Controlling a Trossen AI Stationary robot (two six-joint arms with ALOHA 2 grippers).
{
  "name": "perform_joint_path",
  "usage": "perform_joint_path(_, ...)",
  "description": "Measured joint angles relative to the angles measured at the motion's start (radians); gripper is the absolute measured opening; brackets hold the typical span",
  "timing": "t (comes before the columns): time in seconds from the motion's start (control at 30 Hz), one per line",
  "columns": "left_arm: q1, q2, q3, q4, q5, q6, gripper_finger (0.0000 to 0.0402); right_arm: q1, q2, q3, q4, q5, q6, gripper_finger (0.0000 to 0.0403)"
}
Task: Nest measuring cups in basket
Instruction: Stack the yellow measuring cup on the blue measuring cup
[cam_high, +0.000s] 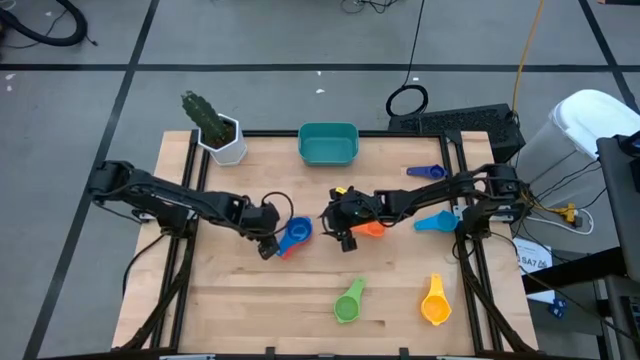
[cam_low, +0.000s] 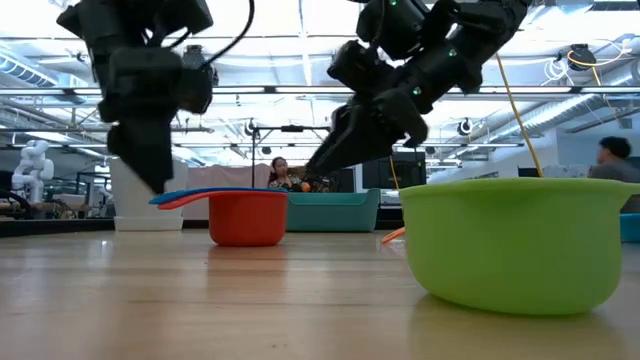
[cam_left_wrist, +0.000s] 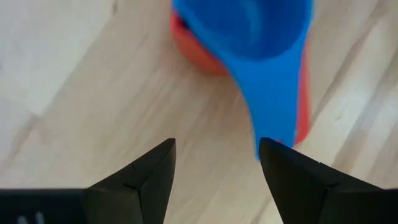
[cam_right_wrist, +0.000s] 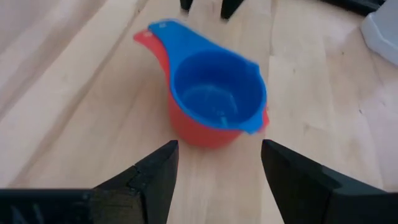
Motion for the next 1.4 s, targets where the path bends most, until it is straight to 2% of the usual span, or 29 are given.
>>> perform_joint_path(0.23,-0.004,-0.150,0.051,0.065,-0.205,0.161,0.0234,-0.033,-0.099,0.000,-0.143,0.024,0.009,0.0222)
perform_joint_path(0.4,-0.037,-0.256,0.052,0.237,-0.341,0.276,0.0234,-0.036,-0.169,0.000,-0.443,0.049,0.018,0.0222)
perform_joint_path(0.53,-0.063,-0.271,0.050,0.349,-0.366,0.381,0.0234,0.029,-0.198,-0.001,-0.690,0.100,0.045,0.0221)
perform_joint_path(0.7,-0.062,-0.249,0.051,0.411,-0.376,0.450,0.0234,0.144,-0.257,-0.001,-0.886,0.091,0.277,0.0221)
perform_joint_path(1.0,-0.028,-0.198,0.050,0.452,-0.399,0.500,0.0234,0.304,-0.336,0.000,-1.198,-0.041,0.800,0.0221)
perform_joint_path(1.17,-0.018,-0.197,0.050,0.454,-0.399,0.488,0.0234,0.357,-0.337,0.000,-1.221,-0.112,0.982,0.0221)
perform_joint_path(1.4,-0.033,-0.195,0.050,0.448,-0.398,0.483,0.0234,0.459,-0.337,0.000,-1.208,-0.139,1.205,0.0221)
